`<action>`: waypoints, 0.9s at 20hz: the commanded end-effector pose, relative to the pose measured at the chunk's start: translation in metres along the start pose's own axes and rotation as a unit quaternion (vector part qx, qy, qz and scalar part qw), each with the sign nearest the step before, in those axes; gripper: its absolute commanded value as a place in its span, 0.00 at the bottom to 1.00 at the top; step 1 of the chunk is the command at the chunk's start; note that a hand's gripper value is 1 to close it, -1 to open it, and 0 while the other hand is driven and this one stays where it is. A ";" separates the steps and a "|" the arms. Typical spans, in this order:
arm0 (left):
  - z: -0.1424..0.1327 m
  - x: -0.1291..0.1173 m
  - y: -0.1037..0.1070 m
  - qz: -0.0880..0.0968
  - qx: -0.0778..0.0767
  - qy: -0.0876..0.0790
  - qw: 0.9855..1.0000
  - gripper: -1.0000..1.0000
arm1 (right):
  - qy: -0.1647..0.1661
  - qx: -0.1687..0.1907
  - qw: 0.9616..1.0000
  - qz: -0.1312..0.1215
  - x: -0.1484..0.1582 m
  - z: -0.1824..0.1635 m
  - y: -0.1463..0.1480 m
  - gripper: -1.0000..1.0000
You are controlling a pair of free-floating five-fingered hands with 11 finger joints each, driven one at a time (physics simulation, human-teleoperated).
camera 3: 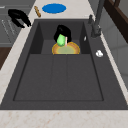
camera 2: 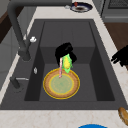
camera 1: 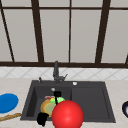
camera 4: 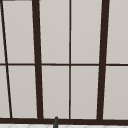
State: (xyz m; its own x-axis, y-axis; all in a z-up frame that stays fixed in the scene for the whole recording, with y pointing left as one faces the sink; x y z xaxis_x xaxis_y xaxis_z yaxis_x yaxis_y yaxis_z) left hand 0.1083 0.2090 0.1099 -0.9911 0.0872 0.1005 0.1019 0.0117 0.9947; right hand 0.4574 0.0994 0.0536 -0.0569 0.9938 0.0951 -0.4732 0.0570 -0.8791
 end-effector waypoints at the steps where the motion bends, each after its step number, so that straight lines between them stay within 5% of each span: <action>1: 0.000 0.000 0.000 0.000 0.000 0.000 1.000 0.50 | 0.009 0.000 1.000 -0.005 -0.009 0.016 -0.020 1.00; 18: 0.000 0.000 0.000 0.000 0.000 0.000 1.000 0.50 | 0.016 0.002 1.000 0.002 -0.052 0.107 -0.107 1.00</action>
State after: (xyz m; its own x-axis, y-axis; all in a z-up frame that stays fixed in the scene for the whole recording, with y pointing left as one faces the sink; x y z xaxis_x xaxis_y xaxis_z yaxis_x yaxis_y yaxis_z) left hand 0.1083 0.2090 0.1099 -0.9911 0.0872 0.1005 0.1019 0.0117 0.9947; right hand 0.4258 0.0446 0.1766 -0.0549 0.9953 0.0795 -0.4743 0.0440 -0.8793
